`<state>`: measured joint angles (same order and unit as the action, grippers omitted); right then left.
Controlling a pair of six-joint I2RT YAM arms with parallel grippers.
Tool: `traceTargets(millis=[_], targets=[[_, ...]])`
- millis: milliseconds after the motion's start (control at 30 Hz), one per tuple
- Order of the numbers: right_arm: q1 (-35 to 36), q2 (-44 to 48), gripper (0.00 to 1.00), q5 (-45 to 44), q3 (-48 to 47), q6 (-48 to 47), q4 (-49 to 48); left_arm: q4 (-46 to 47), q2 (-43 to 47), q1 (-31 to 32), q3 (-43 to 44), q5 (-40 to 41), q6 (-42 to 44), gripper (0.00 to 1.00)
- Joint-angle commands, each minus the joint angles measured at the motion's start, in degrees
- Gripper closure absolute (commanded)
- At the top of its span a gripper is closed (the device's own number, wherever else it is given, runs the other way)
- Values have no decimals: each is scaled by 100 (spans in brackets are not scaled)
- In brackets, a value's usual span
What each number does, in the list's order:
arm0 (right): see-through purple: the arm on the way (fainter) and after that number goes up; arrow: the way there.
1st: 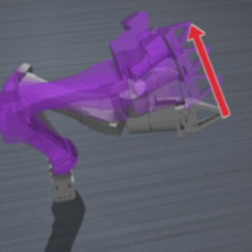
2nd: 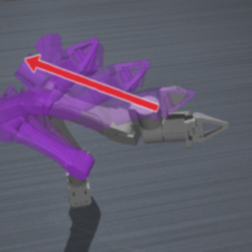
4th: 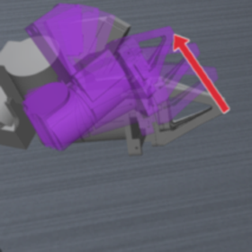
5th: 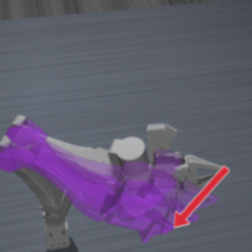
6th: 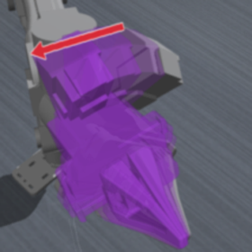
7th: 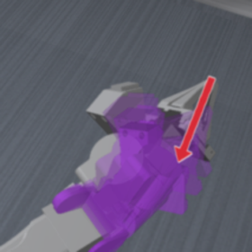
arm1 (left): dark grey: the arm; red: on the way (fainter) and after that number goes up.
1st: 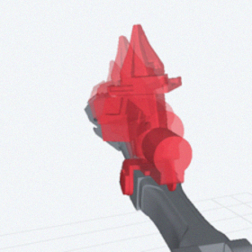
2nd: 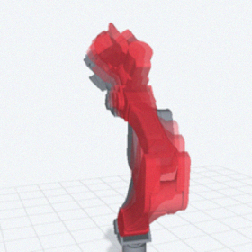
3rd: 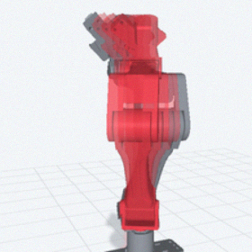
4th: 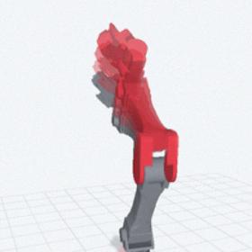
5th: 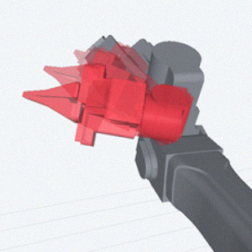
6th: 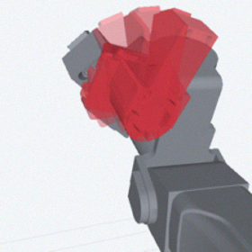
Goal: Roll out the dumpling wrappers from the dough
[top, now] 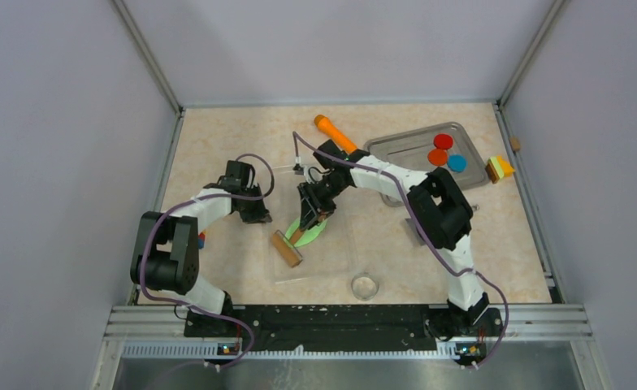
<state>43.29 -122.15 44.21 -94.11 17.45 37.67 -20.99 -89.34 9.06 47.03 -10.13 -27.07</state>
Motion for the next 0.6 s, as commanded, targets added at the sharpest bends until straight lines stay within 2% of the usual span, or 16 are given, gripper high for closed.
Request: traceTargets(millis=[0, 133, 267, 333, 400, 567], targets=[[134, 432, 100, 126, -295, -916, 388, 183, -94, 17, -193, 13, -9, 100], [7, 1030, 100, -48, -979, -2045, 1244, 297, -49, 17, -205, -214, 225, 100], [14, 1093, 100, -713, -2258, -3760, 2806, 410, -17, 19, -176, -510, 476, 100], [159, 1140, 100, -1284, -2658, -4737, 3279, 396, -30, 17, -134, -560, 578, 100], [374, 1369, 100, -1924, -2481, -5796, 3300, 367, -28, 10, -110, -548, 664, 100], [1157, 2583, 100, -3405, -397, -8036, 2010, 392, 9, 16, -65, -637, 745, 100]])
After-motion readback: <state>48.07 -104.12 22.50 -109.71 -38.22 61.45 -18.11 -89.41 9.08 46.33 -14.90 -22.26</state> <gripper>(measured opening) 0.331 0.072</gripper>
